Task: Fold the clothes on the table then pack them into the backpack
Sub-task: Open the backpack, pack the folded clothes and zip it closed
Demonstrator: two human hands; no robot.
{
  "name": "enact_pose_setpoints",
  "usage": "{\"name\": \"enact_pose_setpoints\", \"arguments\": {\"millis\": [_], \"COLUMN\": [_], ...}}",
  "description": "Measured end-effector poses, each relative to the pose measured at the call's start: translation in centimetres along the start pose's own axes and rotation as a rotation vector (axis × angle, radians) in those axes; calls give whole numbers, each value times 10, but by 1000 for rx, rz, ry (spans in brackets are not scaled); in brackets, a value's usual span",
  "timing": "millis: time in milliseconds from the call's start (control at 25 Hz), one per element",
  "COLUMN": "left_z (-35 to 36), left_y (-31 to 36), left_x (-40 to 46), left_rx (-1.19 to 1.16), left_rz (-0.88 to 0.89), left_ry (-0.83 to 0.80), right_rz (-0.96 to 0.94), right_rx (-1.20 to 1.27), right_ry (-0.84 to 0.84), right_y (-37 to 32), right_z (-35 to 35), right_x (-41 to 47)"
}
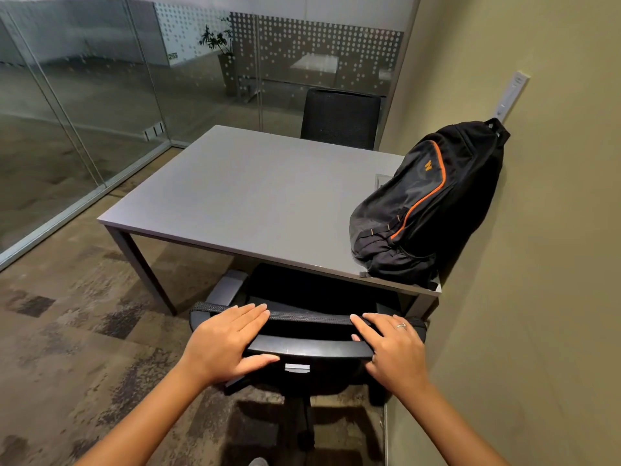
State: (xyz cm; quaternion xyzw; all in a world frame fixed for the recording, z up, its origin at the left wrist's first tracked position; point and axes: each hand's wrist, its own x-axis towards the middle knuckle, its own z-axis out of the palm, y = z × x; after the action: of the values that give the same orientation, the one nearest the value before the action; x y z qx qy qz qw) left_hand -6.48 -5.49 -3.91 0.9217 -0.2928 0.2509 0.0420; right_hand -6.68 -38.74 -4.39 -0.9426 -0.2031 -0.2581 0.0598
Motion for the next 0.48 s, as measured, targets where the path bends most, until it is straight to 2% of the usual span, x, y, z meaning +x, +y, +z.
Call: {"name": "enact_pose_setpoints", "arguments": {"millis": [480], "left_z": [41], "left_y": [-107], "left_x": [64], "left_rx": [-29], "left_rz": [76], "left_ry": [-46], "right_rz": [121], "right_rx": [-100], "right_ry": [-118], "right_y": [-8], "right_z": [53], "right_x": [85]}}
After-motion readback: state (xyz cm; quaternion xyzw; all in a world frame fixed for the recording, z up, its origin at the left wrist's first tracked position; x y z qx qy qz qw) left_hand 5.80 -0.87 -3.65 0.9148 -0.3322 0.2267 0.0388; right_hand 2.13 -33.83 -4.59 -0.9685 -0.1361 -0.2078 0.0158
